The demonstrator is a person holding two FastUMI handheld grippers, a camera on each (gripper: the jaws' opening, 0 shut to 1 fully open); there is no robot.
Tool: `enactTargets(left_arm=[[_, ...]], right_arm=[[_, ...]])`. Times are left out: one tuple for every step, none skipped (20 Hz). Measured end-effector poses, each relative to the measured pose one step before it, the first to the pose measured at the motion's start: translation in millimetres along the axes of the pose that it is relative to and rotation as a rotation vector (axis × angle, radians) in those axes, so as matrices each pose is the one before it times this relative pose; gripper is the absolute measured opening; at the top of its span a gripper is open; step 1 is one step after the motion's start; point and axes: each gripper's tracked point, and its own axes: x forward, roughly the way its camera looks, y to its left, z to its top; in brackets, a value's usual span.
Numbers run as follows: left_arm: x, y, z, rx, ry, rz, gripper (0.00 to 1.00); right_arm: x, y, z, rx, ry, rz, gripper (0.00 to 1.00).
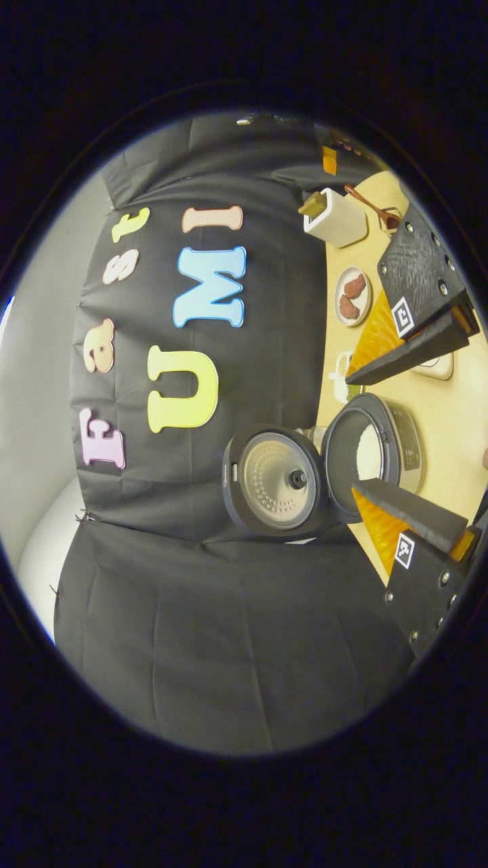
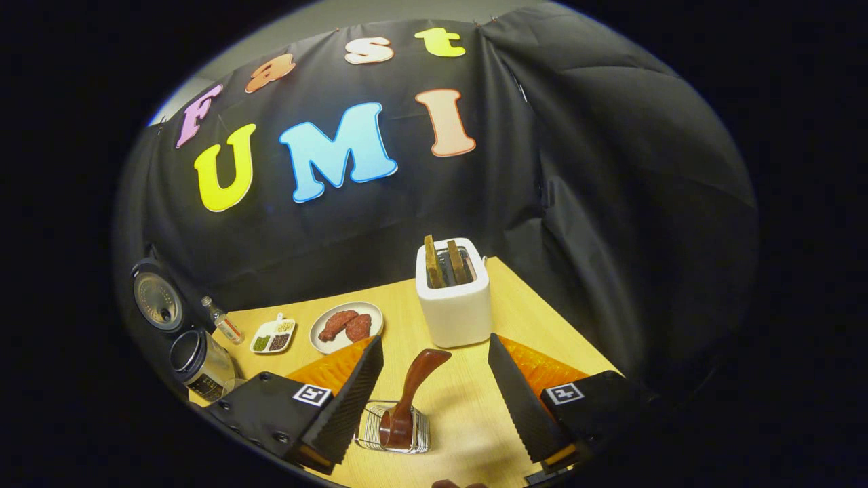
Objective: Close the left gripper, press the button to open the rice cooker; take a wooden spoon from the chopstick holder with the right hand, scoop a spoonful of rice and pour it into the rice cooker, then put the wooden spoon back into the chopstick holder.
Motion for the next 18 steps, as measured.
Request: enactTargets(left_arm=[[-4.03, -1.32, -2.81, -0.00455, 0.00799, 0.00202, 0.88], [-3.78, -0.76, -2.27, 0.00445, 0.00575, -0.00030, 0.88], [-4.27, 0.77, -2.30, 0.01707, 0.00187, 0.00501, 0.88], [-2.71, 5.44, -0.80, 0.02098, 0.00406, 0.01633, 0.88], [-3.25, 7.21, -1.90, 0.01292, 0.00814, 0.01680, 0.88], [-2.49, 5.52, -1.57, -0.00116, 0.01104, 0.01239, 0.88], [-4.07, 5.28, -4.00, -0.00882, 0.01483, 0.01057, 0.88], [-2.25, 4.80, -2.00, -0.00841, 0.01242, 0.01313, 0.89], [-1.43, 5.70, -1.85, -0.00302, 0.00843, 0.01664, 0.89], [-2.03, 3.81, -0.47, 0.00134, 0.00576, 0.01437, 0.89], [-4.03, 1.97, 0.18, 0.00659, 0.00071, 0.00794, 0.89], [-4.90, 0.94, 2.43, 0.01029, -0.00378, 0.00293, 0.88], [-5.28, 1.43, -0.20, 0.01419, 0.00044, 0.00295, 0.88], [-4.62, 0.29, -0.28, 0.01803, 0.00531, 0.00171, 0.88], [-4.69, 0.14, -3.45, 0.01897, 0.00831, 0.00109, 0.88], [-3.61, -1.00, -5.20, 0.01539, 0.01311, 0.00249, 0.89], [-3.77, -1.47, -5.87, 0.00795, 0.01497, 0.00109, 0.89], [-2.41, -2.37, -4.01, -0.00019, 0.01123, -0.00133, 0.89]], right_arm=[[6.86, -0.48, -5.62, 0.02262, 0.03266, 0.00836, 0.98], [7.42, 1.54, -3.90, 0.01886, 0.02868, 0.01002, 0.98], [7.17, -1.14, -4.20, 0.00875, 0.02838, -0.00834, 0.93], [6.43, -1.66, -2.54, -0.00113, 0.01808, -0.00303, 0.98], [7.69, 0.71, -1.09, -0.00269, 0.01147, 0.00108, 0.98], [7.40, 0.85, -3.78, 0.00373, 0.02126, 0.00601, 0.98], [7.78, 1.75, -6.27, 0.01238, 0.03032, 0.01378, 0.98], [7.51, 0.55, -6.37, 0.01972, 0.03042, 0.00741, 0.98], [6.43, -0.42, -5.71, 0.02267, 0.02925, 0.00097, 0.98], [3.96, -0.67, -5.14, 0.00826, 0.02491, 0.00236, 0.98], [8.54, -0.36, -5.18, 0.00479, 0.01498, -0.00413, 0.98], [6.43, 1.17, -3.23, 0.00806, 0.01029, -0.00102, 0.98], [4.46, 3.57, -6.14, 0.01578, 0.01677, 0.00775, 0.98], [5.40, 4.77, -3.76, 0.02227, 0.01896, 0.01333, 0.98], [3.63, 2.22, -3.08, 0.02300, 0.01733, 0.00966, 0.94], [4.99, 3.46, -1.07, 0.01572, 0.00966, 0.01075, 0.98], [6.47, 2.78, -1.45, 0.01007, 0.00546, 0.00802, 0.92], [2.04, 2.59, 0.89, 0.00990, 0.00573, 0.00863, 0.93]])
